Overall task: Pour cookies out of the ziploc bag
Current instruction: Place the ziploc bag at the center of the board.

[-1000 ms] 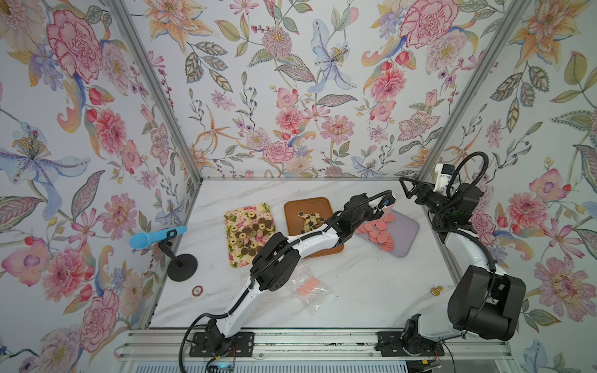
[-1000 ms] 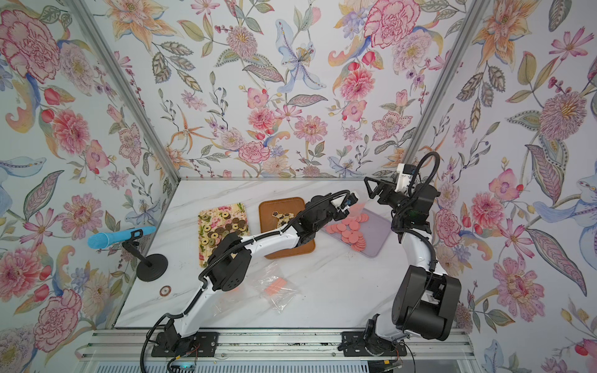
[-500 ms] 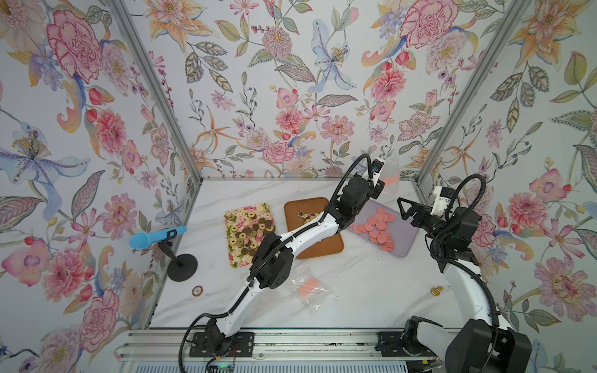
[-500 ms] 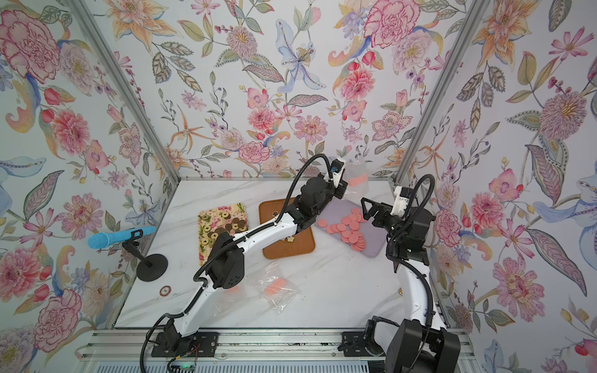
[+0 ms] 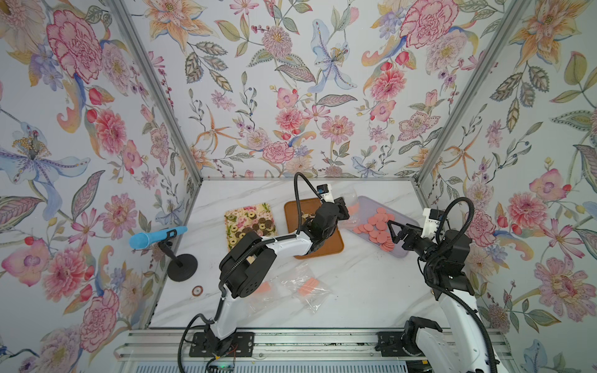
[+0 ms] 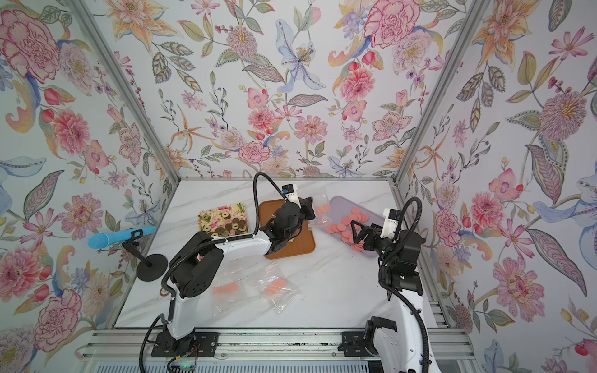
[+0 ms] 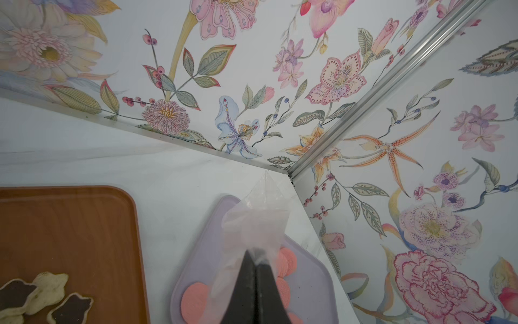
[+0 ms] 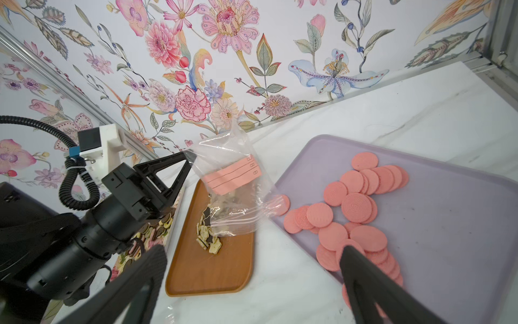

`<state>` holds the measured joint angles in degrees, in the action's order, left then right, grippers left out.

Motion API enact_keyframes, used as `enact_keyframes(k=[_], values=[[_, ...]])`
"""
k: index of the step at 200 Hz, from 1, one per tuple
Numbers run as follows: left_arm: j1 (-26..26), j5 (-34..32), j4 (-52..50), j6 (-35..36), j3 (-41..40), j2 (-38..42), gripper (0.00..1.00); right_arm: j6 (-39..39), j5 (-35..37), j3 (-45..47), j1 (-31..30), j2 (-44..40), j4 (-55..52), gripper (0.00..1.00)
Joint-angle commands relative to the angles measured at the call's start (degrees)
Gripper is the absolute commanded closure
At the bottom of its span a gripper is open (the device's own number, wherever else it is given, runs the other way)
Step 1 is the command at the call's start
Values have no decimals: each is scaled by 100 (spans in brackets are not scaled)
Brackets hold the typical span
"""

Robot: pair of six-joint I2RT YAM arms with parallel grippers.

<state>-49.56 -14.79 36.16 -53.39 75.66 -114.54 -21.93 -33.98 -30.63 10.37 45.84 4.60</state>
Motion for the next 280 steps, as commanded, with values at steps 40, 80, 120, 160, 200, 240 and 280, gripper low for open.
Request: enact_keyframes(k=[40,80,120,160,200,240,280], values=[[-411,-537,934,-1127,-1721,1458,100,202,-50,153,-434,-273,-264,0],[-735,270,1051,-1883,-1899,1618,100,361,84,-60,-475,-577,-706,0],[-1187,428,1007,-2262,-2442,1772,100,306,26,60,-545,-733,-939,0],[-1398,707,548,-2352,-2773,1474,100,58,-93,324,-595,-807,-749,0],[-1493,704,388,-2369,-3054,1083,100,5,-52,416,-742,-901,-771,0],[-1566,899,44,-2037,-2768,709,100,54,4,488,-858,-936,-886,0],[-1574,993,-316,-2031,-2738,807,82,-70,111,851,-1050,-891,-711,0]])
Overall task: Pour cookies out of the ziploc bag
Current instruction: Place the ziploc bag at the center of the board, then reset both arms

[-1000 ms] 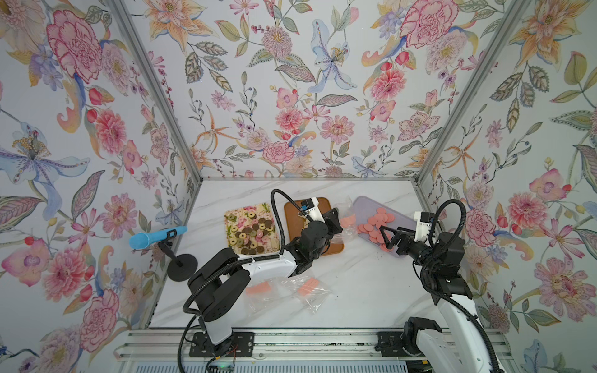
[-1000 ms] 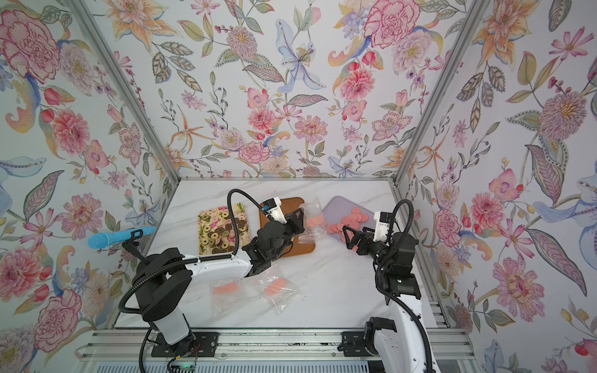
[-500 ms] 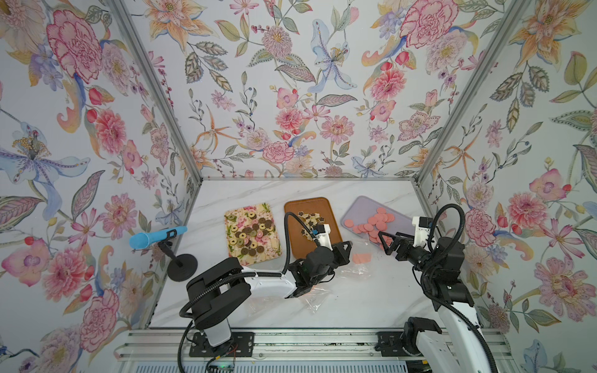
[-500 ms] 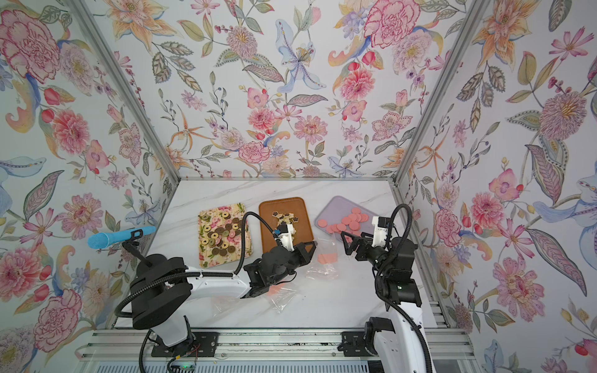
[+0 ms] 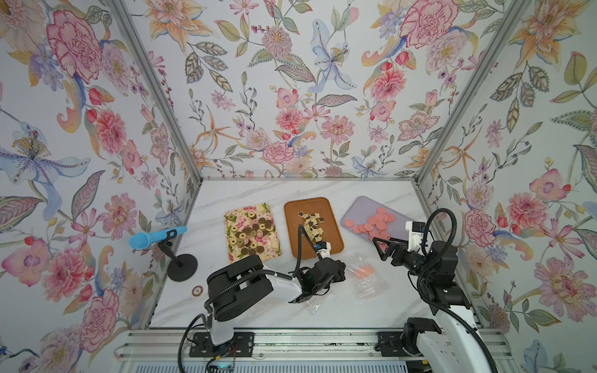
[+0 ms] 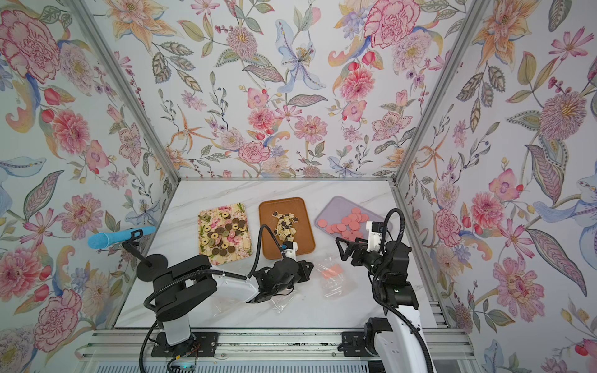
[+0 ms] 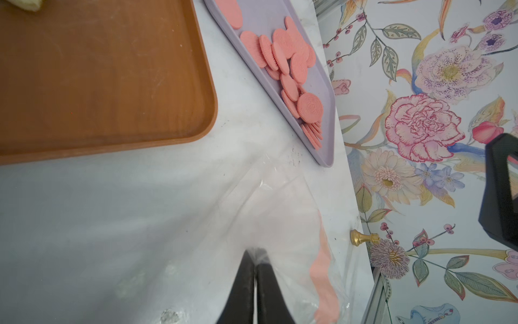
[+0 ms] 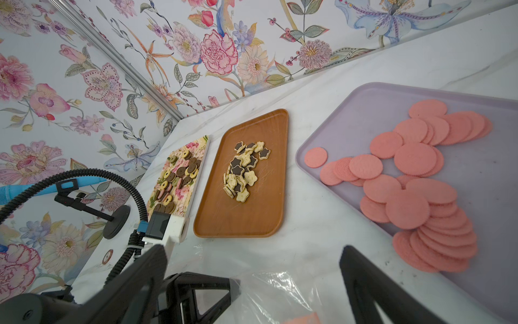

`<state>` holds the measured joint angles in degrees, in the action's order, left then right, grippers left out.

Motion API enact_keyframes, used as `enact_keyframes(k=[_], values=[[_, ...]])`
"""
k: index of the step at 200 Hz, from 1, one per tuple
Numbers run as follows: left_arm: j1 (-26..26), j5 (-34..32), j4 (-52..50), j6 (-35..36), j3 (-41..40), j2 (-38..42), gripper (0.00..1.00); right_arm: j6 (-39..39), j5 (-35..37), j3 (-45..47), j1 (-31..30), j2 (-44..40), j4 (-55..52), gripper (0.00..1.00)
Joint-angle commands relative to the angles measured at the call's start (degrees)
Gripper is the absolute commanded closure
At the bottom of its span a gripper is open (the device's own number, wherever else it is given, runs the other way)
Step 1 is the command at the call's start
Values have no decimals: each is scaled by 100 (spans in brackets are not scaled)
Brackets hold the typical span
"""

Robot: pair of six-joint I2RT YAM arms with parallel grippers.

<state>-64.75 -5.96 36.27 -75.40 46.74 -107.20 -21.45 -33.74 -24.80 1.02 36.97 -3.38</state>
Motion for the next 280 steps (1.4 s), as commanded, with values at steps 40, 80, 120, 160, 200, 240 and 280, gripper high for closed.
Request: enact_keyframes(k=[40,80,120,160,200,240,280], values=[[-55,335,-806,506,180,419,51,-158,205,577,-351,46,347,0],[-89,-18,-1545,1095,-16,1344,42,-148,183,566,-426,380,577,0],[39,-1346,-2515,3040,144,2673,16,-38,95,451,-555,863,874,0],[237,-3730,-3426,5441,116,4256,1,350,270,-12,-579,1075,449,0],[1046,-4838,-2868,6454,-1133,6391,1,199,508,-13,-10,522,62,0],[1772,-5513,-597,7947,-3085,7350,1,-112,1023,321,417,457,107,0],[2779,-4909,336,7693,-3320,6169,1,254,1402,37,424,758,349,0]])
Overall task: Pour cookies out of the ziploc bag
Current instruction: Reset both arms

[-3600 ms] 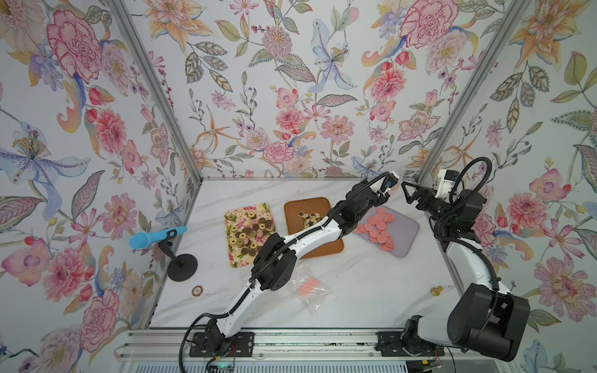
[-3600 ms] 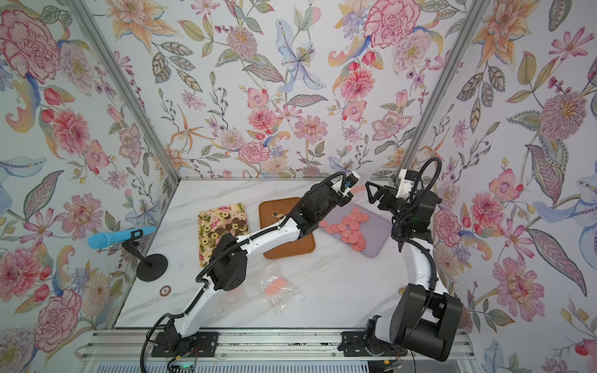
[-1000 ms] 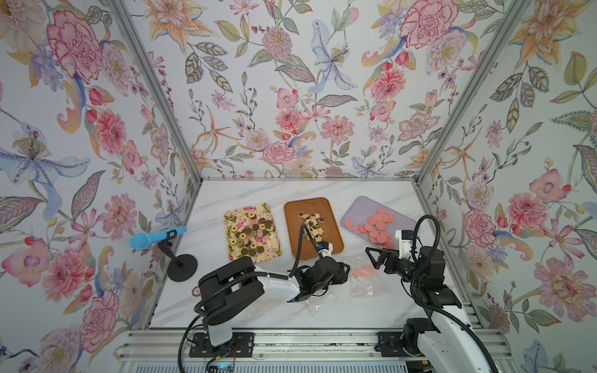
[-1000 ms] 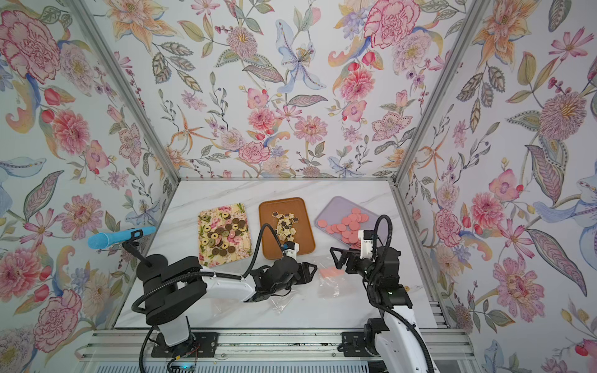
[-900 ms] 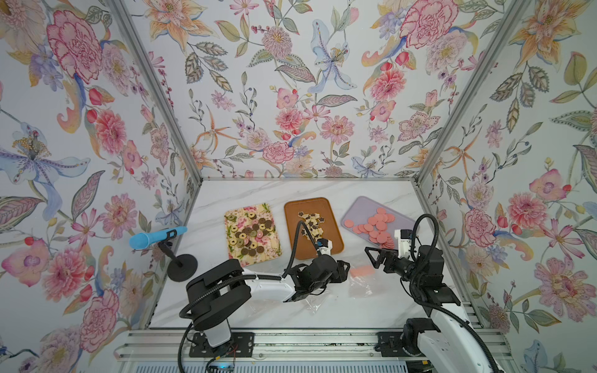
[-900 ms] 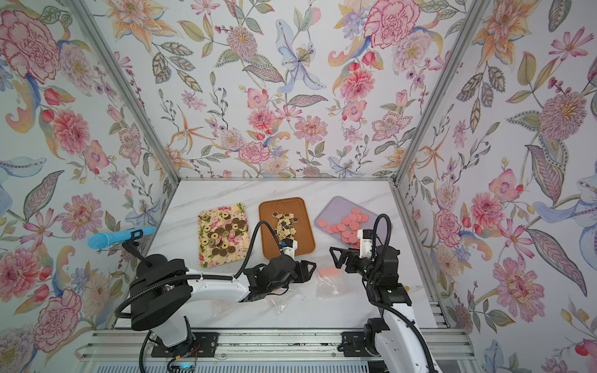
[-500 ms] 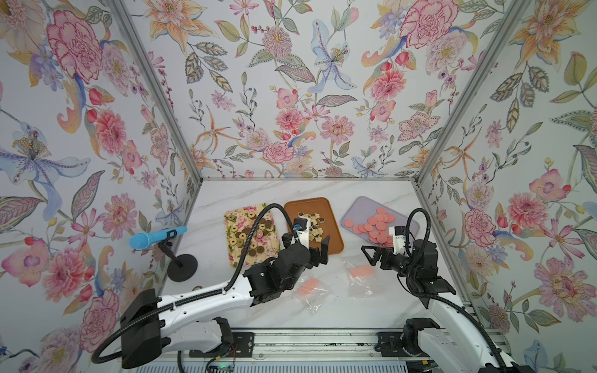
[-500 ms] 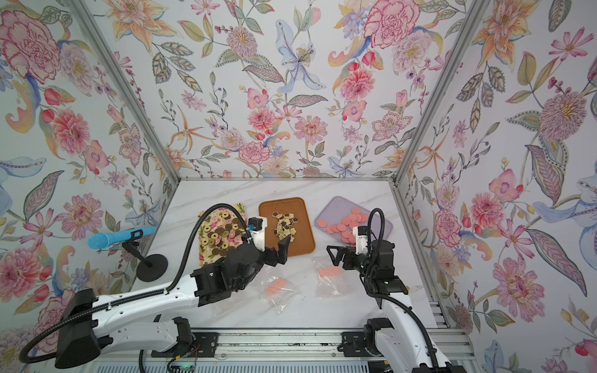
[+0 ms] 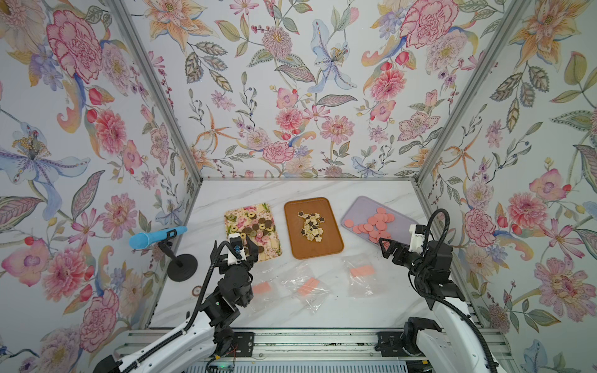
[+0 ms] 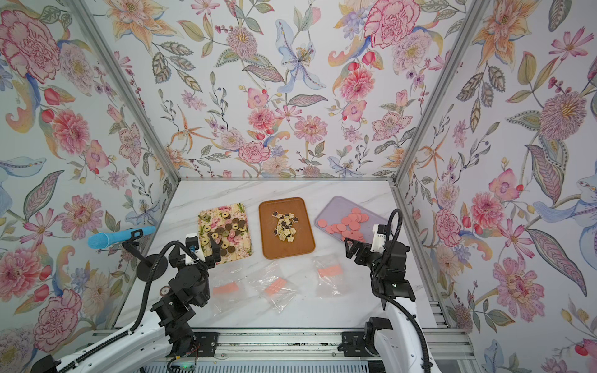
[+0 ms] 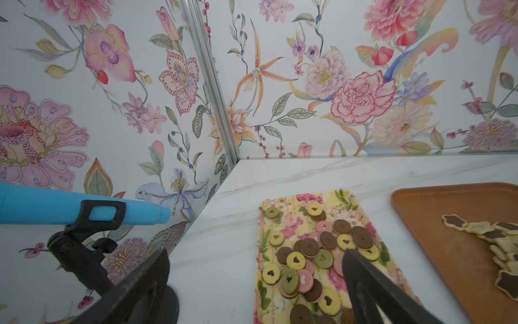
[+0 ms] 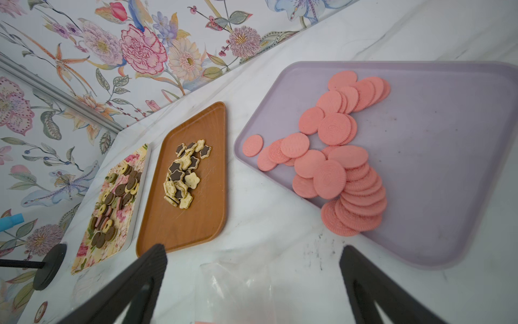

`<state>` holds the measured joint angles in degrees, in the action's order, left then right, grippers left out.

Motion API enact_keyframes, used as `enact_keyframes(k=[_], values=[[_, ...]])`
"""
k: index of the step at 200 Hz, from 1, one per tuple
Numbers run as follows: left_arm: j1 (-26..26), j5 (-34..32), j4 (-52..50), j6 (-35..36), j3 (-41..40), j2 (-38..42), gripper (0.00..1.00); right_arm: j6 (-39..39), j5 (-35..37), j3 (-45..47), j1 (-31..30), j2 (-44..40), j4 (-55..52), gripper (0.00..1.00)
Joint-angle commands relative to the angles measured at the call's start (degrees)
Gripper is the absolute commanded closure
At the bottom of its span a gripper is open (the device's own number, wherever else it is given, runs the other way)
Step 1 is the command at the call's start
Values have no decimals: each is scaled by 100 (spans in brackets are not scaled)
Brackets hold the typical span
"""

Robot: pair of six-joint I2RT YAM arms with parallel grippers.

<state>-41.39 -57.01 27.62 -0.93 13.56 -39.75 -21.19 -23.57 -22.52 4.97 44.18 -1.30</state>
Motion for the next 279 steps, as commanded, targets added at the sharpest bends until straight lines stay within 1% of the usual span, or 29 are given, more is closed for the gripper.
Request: enact_keyframes(k=[1,15,33,38,44,54,63,75,88,97,104,121,133,141,146,152,166,174,178,183,188,194,200,226,245,249,263,279], values=[[462,211,1228,248,-7,-621,1,233,409,-190,29,37,158,0],[794,372,1732,248,-11,-1257,1,355,655,-159,47,58,445,0],[1356,828,2573,239,-50,-2198,1,479,924,-93,149,203,851,0],[1412,759,2440,256,86,-2386,1,506,974,-78,204,254,964,0],[1506,754,2465,517,205,-2591,1,520,1015,-58,285,299,1102,0],[1668,521,2915,1000,231,-2885,1,566,1102,3,438,315,1291,0],[1891,617,3117,1145,167,-3039,1,589,1222,81,578,298,1447,0],[2309,1119,3155,866,6,-3064,1,614,1391,211,707,258,1685,0],[2705,1781,3444,183,-356,-3069,1,742,1560,390,751,300,1950,0],[2913,2226,3983,-47,-689,-3142,1,900,1545,564,721,411,2211,0],[3001,2435,4540,-26,-863,-3269,1,1069,1572,703,629,531,2445,0],[3029,2721,5237,261,-1014,-3509,1,1490,1871,1121,251,889,3349,0],[3062,2751,5604,448,-911,-3836,1,1653,2149,1443,-46,1251,4283,0],[3070,2809,5376,372,-760,-3903,1,1712,2232,1540,-190,1566,4761,0],[3089,3029,5217,328,-716,-3909,1,1735,2234,1549,-242,1775,5020,0],[3134,3275,5312,330,-719,-4008,1,1756,2210,1545,-287,1996,5254,0],[3145,3371,6133,327,-863,-4540,1,1812,2083,1399,-328,2426,5600,0],[3154,3405,6786,358,-955,-4909,1,1844,2072,1365,-339,2656,5951,0],[3154,3474,7106,398,-1002,-5271,1,1855,2053,1356,-327,2788,6140,0],[3125,3489,7502,513,-1027,-5503,1,1936,2015,1342,-322,2930,6315,0],[3033,3305,7236,543,-978,-5393,1,2002,2014,1303,-317,3056,6415,0],[3041,3394,6857,485,-935,-5229,1,2053,1967,1270,-298,3204,6532,0],[3057,3414,6747,470,-909,-5183,1,2093,1896,1273,-278,3344,6719,0],[3033,3303,7491,542,-1086,-5455,1,2066,1739,1289,-191,3952,7327,0],[3025,3318,7484,562,-1071,-5456,1,2052,1637,1316,-204,4655,8258,0],[3017,3297,7468,572,-1066,-5455,1,2058,1618,1314,-207,4627,8191,0],[2975,3287,7504,601,-1099,-5459,1,2111,1736,1119,-219,4313,7250,0],[2970,3273,7504,611,-1077,-5468,1,2324,1644,842,-371,4488,7048,0]])
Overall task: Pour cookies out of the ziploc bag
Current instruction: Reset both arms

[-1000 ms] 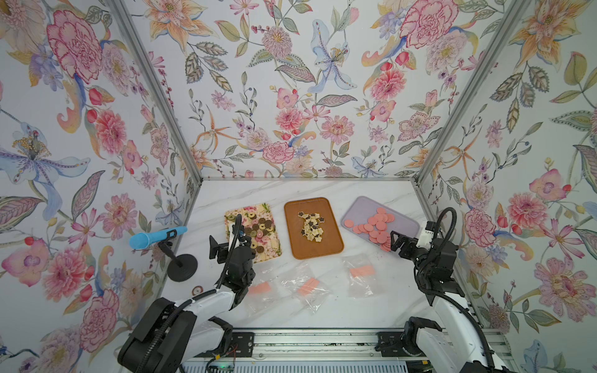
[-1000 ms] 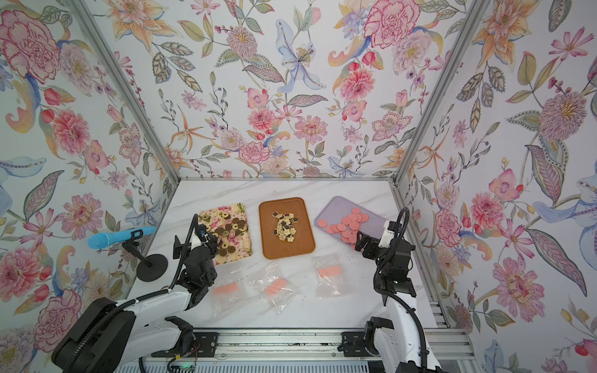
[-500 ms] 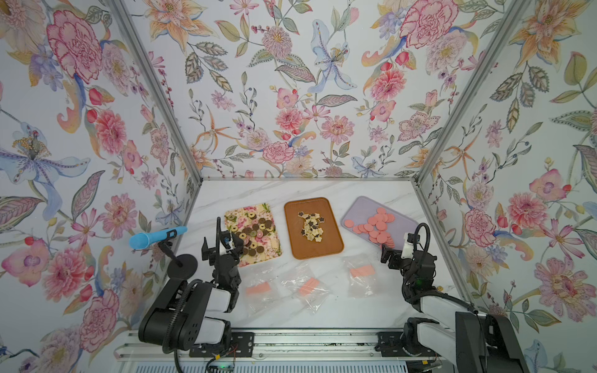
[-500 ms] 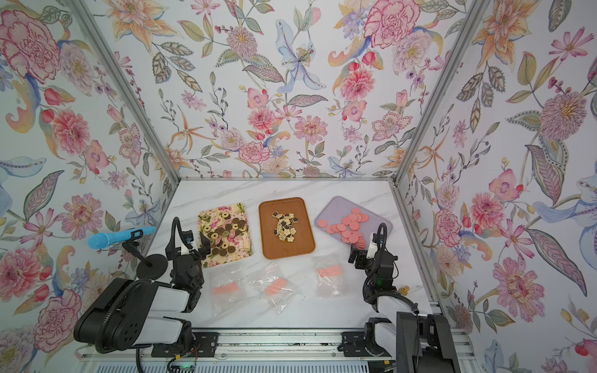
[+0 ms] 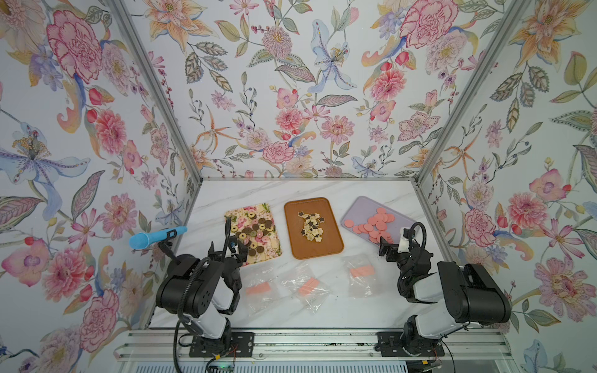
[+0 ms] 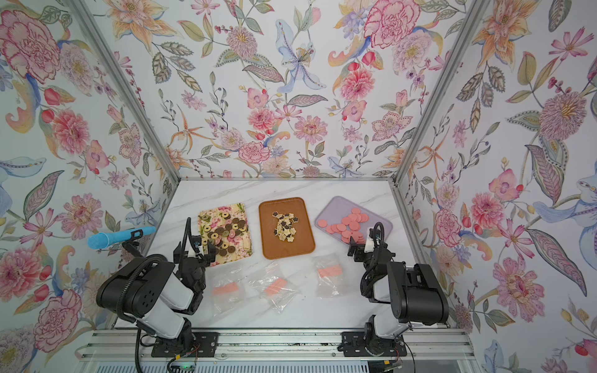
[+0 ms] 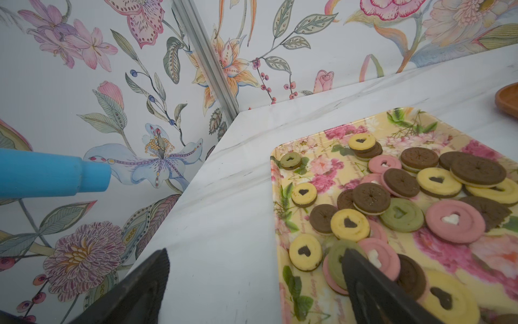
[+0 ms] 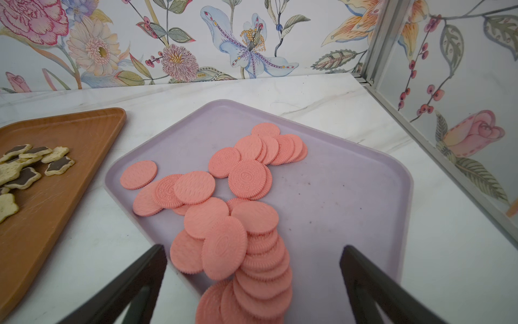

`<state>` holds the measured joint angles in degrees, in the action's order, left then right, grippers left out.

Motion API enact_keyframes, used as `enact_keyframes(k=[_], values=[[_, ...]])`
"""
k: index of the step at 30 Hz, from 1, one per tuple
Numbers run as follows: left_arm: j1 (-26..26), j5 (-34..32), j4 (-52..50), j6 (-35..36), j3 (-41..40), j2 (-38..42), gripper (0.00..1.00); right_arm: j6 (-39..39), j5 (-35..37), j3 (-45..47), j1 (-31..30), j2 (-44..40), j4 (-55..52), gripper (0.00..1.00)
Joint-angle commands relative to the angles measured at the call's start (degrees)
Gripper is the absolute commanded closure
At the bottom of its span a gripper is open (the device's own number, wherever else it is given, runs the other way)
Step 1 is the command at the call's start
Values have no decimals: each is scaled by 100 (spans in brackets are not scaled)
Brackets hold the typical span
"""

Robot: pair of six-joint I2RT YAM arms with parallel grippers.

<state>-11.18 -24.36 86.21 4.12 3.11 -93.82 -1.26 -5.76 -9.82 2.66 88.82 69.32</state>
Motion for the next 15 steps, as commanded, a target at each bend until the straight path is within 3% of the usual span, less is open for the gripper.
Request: enact_keyframes(k=[1,3,15], values=[[-51,9,1644,106,-31,-59,1,351,-150,-448,-154,19,-72,0],[-57,10,1644,90,-40,-55,1,504,-126,-604,-274,-102,-553,0],[-59,18,1646,81,-82,-30,1,502,58,-438,-310,-56,-146,0]])
